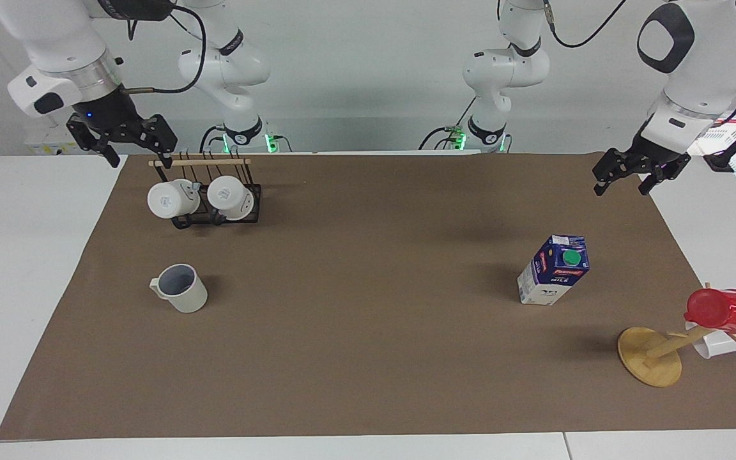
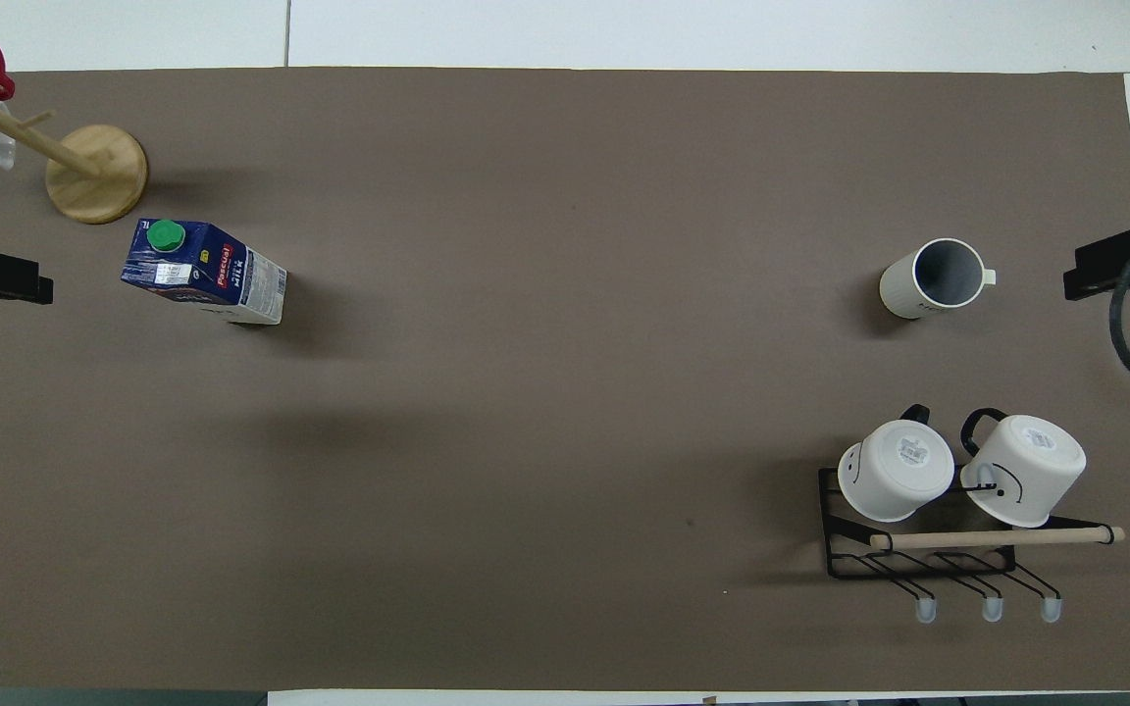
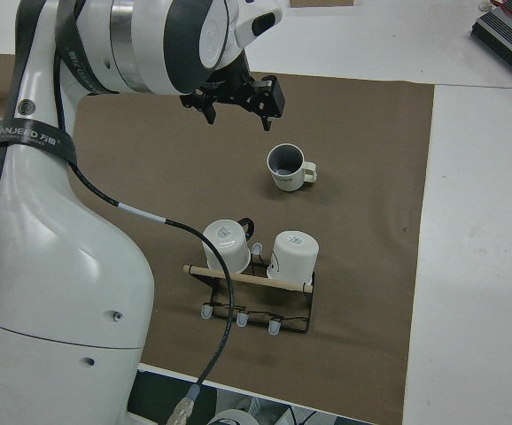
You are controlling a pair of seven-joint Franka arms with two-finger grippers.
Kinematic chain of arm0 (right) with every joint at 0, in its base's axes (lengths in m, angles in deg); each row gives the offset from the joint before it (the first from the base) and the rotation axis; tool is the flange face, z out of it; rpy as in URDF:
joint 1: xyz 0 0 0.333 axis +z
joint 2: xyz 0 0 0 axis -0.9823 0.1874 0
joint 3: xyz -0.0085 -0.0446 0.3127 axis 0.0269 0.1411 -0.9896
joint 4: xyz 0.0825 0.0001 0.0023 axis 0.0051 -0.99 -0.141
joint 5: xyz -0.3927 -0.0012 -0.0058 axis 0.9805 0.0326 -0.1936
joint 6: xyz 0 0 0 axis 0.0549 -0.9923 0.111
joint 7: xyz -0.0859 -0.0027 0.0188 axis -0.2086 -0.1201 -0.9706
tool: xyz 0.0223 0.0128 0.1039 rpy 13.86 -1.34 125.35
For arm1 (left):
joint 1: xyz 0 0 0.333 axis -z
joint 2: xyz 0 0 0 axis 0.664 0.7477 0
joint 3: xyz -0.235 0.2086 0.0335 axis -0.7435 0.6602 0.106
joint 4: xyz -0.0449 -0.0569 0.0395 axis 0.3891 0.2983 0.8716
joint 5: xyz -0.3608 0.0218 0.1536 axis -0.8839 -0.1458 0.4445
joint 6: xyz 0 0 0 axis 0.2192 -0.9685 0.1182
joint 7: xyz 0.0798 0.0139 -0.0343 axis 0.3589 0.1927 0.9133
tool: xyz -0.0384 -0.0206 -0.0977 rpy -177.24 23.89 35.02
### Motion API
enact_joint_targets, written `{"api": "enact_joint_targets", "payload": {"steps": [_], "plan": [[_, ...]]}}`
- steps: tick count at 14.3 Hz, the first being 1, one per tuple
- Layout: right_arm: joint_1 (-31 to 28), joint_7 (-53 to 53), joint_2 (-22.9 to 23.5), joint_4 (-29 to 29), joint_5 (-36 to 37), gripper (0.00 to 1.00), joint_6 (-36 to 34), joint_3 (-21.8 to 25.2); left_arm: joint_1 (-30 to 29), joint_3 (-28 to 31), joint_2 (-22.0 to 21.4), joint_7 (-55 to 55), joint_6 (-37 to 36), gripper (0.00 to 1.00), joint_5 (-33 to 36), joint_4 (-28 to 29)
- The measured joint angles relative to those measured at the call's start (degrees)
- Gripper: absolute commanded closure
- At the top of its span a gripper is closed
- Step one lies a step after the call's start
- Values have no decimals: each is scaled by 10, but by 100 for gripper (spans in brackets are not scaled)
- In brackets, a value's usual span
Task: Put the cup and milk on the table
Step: 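Reach the right gripper toward the white mug near it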
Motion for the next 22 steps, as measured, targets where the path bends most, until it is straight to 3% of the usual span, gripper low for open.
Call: {"api": "enact_joint_targets", "payload": {"steps": [7,9,14,19,22], "plan": [[0,0,0,-2,0,0,3,0,0,0,0,0,0,0,0,0],[0,0,-3,-20,0,0,32,0,0,0,0,0,0,0,0,0],[-1,6,-6,-148,0,0,206,1,0,0,0,0,0,0,0,0],[-1,56,64,-210,0,0,358,1,0,0,0,0,0,0,0,0],[0,78,76,-273,0,0,438,1,0,0,0,0,0,0,0,0]]}}
